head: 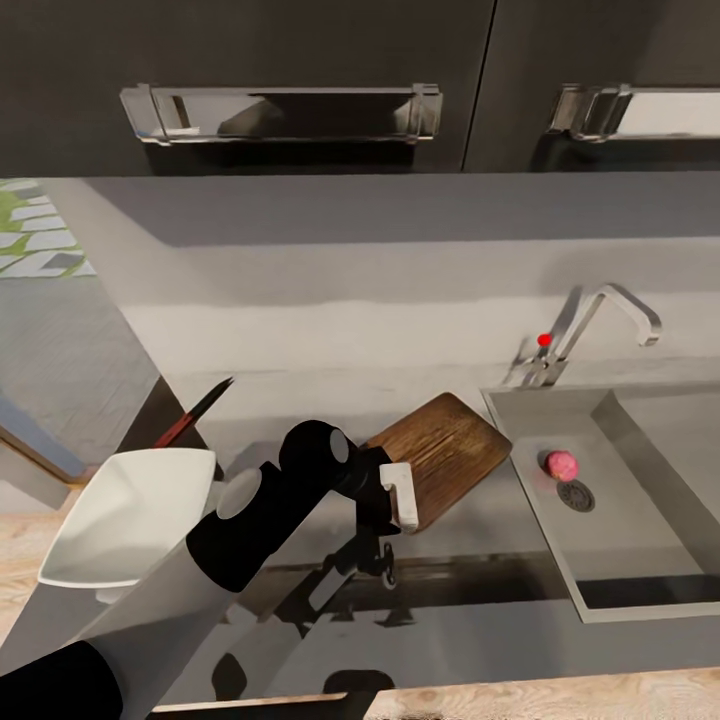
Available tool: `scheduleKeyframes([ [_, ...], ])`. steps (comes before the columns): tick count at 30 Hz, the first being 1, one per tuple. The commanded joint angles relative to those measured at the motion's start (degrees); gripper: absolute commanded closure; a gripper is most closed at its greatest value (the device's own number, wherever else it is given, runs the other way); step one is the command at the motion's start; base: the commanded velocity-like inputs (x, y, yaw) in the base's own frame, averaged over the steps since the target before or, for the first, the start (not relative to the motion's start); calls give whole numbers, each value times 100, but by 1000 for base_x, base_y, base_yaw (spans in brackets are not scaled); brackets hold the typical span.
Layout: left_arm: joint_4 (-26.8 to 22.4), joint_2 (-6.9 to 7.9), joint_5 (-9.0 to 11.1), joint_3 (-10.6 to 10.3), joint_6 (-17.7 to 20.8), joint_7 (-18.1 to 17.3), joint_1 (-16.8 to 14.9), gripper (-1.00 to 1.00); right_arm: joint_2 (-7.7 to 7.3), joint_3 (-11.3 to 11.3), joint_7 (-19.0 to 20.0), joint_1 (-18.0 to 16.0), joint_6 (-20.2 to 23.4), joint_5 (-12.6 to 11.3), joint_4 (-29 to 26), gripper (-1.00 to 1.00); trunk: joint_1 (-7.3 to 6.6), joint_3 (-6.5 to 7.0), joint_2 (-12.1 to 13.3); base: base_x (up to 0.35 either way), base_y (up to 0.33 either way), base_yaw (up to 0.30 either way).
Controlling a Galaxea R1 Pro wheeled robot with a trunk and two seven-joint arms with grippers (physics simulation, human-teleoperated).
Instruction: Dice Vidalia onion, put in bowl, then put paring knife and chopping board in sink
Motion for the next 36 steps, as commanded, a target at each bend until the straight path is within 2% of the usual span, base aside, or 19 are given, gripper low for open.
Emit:
scheduleKeyframes([
  [1,-6,-2,-52,-3,56,-45,-5,-100,-2,48,2,-1,17,-59,-6,-100,3,-19,-10,0,0,0],
  [7,-3,-2,-161,-3,56,-45,-5,-100,10,51,2,-1,17,-59,-8,-100,3,-74,-10,21,2,0],
  [13,8,-2,-188,-3,56,-45,-5,-100,19,49,2,-1,17,-59,-8,-100,3,-117,-10,60,16,0],
  [32,-7,-36,-229,-11,56,-44,-5,-100,19,46,2,-1,17,-59,-10,-100,3,-125,-10,2,0,0],
  [36,-6,-37,-298,-11,56,-41,-5,-100,19,48,2,-1,17,-59,-6,-100,3,-125,-10,1,0,0],
])
